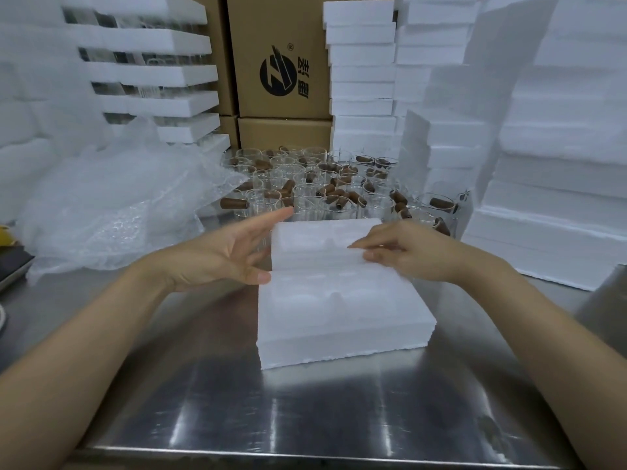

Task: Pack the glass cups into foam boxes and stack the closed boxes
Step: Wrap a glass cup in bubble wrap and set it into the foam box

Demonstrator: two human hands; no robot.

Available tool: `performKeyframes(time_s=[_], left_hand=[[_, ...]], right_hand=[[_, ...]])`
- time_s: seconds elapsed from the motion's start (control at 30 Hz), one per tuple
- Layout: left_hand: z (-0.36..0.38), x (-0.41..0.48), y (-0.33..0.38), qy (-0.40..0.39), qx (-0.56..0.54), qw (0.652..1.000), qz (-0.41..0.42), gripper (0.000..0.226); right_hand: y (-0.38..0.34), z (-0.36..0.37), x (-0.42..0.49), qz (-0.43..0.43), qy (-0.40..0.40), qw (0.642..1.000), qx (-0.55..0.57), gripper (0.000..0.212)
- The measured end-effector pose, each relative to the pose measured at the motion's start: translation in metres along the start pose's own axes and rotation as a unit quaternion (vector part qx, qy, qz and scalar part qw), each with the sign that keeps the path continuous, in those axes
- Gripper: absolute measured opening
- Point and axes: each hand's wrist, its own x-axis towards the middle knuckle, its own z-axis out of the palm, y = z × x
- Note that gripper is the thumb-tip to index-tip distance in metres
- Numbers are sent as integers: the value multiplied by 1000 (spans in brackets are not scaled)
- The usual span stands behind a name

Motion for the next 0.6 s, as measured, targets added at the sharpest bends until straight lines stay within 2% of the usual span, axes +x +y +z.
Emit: performKeyframes(time_s=[0.07,0.17,0.27,0.37,0.4,0.47,0.53,0.6], left_hand=[[3,0,3,10,20,1000,-8,85],[9,2,4,14,116,993,-17,67],[15,5,5,16,205,978,-28,63],[17,8,6,80,191,978,-10,45],[17,9,5,96,190,977,-9,41],[17,11,3,117,202,972,-5,38],[19,13,3,131,224,966,1,36],[22,15,3,117,263,958,-12,36]], right_hand=[[-3,-1,-2,26,-34,998,54,35],[-5,-6,-6,45,-65,992,96,47],[-3,-2,-2,25,-30,997,66,42],[-2,-2,-1,16,-6,998,67,32],[-2,-4,-1,17,25,997,68,26],[3,-12,-2,30,136,989,45,19],[11,-20,-4,62,228,970,-50,16],[19,-24,-6,136,243,949,-148,18]])
